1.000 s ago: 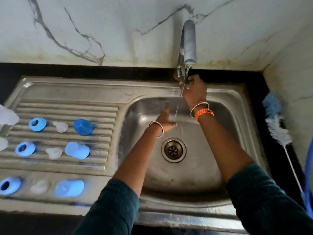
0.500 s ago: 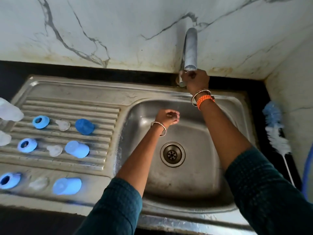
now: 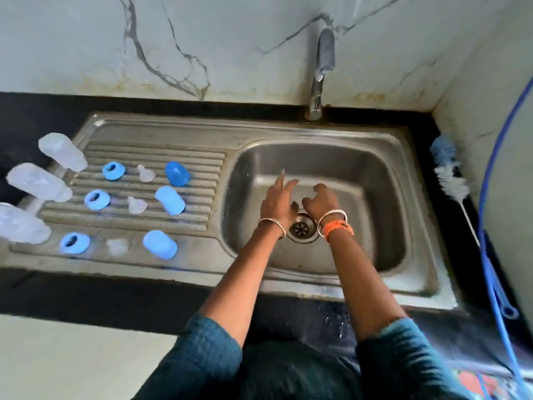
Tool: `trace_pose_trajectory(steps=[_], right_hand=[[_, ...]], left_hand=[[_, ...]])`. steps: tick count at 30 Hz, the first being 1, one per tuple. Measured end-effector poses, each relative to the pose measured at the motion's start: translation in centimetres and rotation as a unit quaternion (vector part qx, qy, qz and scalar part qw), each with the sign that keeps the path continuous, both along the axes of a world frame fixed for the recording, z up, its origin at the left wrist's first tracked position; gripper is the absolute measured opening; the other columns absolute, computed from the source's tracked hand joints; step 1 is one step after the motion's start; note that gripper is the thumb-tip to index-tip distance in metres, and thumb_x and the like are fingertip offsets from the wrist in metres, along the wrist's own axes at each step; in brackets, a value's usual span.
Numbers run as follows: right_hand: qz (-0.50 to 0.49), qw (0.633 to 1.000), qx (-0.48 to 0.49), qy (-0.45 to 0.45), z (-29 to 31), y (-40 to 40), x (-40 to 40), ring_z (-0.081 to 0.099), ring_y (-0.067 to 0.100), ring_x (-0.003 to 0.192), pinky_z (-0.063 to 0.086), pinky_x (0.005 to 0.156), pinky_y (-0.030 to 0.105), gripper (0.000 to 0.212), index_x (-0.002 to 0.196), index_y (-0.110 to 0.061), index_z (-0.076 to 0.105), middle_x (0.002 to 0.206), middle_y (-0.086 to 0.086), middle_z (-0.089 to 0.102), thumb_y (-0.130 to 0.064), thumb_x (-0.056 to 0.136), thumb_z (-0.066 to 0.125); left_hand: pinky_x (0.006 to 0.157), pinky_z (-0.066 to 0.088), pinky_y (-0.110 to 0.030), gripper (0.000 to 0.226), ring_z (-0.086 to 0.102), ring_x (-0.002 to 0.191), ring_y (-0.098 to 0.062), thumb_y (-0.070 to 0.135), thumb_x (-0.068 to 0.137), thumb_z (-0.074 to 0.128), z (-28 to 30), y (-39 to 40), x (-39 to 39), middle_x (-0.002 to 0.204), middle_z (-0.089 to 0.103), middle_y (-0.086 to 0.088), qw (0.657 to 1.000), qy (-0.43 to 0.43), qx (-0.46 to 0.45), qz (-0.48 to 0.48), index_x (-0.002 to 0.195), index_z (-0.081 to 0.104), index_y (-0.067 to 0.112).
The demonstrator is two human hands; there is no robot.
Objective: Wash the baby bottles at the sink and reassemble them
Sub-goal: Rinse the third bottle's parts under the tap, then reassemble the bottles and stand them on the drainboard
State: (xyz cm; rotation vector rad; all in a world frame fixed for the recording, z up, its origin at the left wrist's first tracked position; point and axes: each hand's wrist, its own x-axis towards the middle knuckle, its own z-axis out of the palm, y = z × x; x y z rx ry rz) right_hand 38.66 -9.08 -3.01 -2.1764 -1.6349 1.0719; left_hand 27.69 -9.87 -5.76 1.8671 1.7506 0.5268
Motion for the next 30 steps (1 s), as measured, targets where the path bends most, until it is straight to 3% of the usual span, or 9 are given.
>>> trace_pose_trajectory(steps=[2,4,6,8,11,15,19,26,30], right_hand=[[-0.117,0.966,0.230,-0.008,0.9,-1.3,-0.4,0.040,0.042,0.126,0.036,0.099,0.037,0.057,0.133,-0.004,0.041,0.142,0.024,0.034,-0.005,0.077,0.056],[-0.134,0.929,0.338,-0.066,1.4,-1.3,0.1,0.036,0.037,0.129,0.038,0.098,0.037,0.064,0.137,-0.009,0.039,0.149,0.020,0.028,-0.003,0.074,0.055],[-0.070,0.981,0.173,-0.061,1.6,-1.8,0.2,0.040,0.035,0.130,0.042,0.095,0.038,0.056,0.136,-0.006,0.043,0.149,0.019,0.035,-0.009,0.082,0.056],[-0.103,0.995,0.001,0.011,0.9,-2.6,-0.2,0.050,0.038,0.120,0.044,0.091,0.037,0.043,0.127,0.001,0.051,0.134,0.024,0.051,-0.012,0.087,0.055],[-0.174,0.978,0.110,0.026,1.9,-3.9,-2.5,0.054,0.037,0.116,0.044,0.093,0.036,0.037,0.120,-0.010,0.059,0.123,0.019,0.060,-0.017,0.084,0.056],[-0.182,0.963,0.189,0.062,5.3,-4.5,-6.6,0.057,0.034,0.111,0.043,0.090,0.032,0.027,0.110,-0.008,0.065,0.114,0.017,0.066,-0.013,0.086,0.054],[-0.158,0.946,0.268,0.087,8.6,-5.8,-13.6,0.063,0.028,0.102,0.044,0.087,0.028,0.021,0.101,-0.008,0.070,0.099,0.013,0.071,-0.014,0.088,0.055],[-0.086,0.888,0.428,0.142,10.3,-11.0,-34.4,0.063,0.011,0.072,0.035,0.060,0.001,0.018,0.085,-0.013,0.073,0.072,-0.003,0.067,-0.003,0.079,0.059],[-0.002,0.915,0.368,0.165,8.1,-13.4,-44.1,0.067,0.015,0.081,0.052,0.073,0.025,0.015,0.092,-0.015,0.070,0.086,-0.001,0.071,-0.018,0.078,0.066]], left_hand=[[0.092,0.049,-0.035,0.070,0.042,0.132,-0.026,-0.003,0.078,0.054,0.7,-1.1,-0.4,0.156,0.023,-0.009,0.977,-0.037,0.180,0.106,0.143,0.039,0.019],[0.098,0.044,-0.036,0.084,0.031,0.139,-0.031,0.001,0.077,0.061,1.1,-1.2,-1.8,0.158,0.011,-0.011,0.984,0.049,0.160,0.065,0.149,0.024,0.022],[0.109,0.032,-0.037,0.080,0.023,0.142,-0.031,0.016,0.083,0.067,1.3,-1.8,-2.6,0.156,0.018,-0.013,0.980,0.154,-0.075,-0.104,0.150,0.022,0.017],[0.110,0.032,-0.032,0.070,0.035,0.137,-0.026,0.018,0.085,0.066,0.7,-2.7,-3.1,0.150,0.035,-0.010,0.952,0.114,-0.216,-0.184,0.146,0.032,0.012],[0.103,0.041,-0.032,0.059,0.052,0.123,-0.026,0.008,0.086,0.056,2.2,-3.3,-3.9,0.140,0.050,-0.010,0.995,-0.025,-0.032,-0.091,0.142,0.042,0.020],[0.087,0.049,-0.026,0.048,0.065,0.095,-0.024,-0.003,0.084,0.053,6.1,-3.3,-8.0,0.119,0.065,-0.008,0.984,-0.151,0.085,-0.036,0.128,0.057,0.015],[0.087,0.052,-0.026,0.040,0.065,0.100,-0.022,-0.013,0.081,0.048,9.3,-4.7,-15.9,0.106,0.068,-0.012,0.957,-0.246,0.152,-0.027,0.114,0.063,0.004],[0.076,0.051,-0.025,0.027,0.066,0.088,-0.020,-0.009,0.087,0.048,13.8,-8.3,-37.3,0.100,0.069,-0.007,0.948,-0.253,0.192,-0.019,0.103,0.067,0.002],[0.063,0.045,-0.008,0.022,0.063,0.078,-0.012,-0.008,0.089,0.047,13.8,-10.1,-47.0,0.098,0.069,-0.014,0.965,-0.220,0.142,0.032,0.101,0.065,-0.005]])
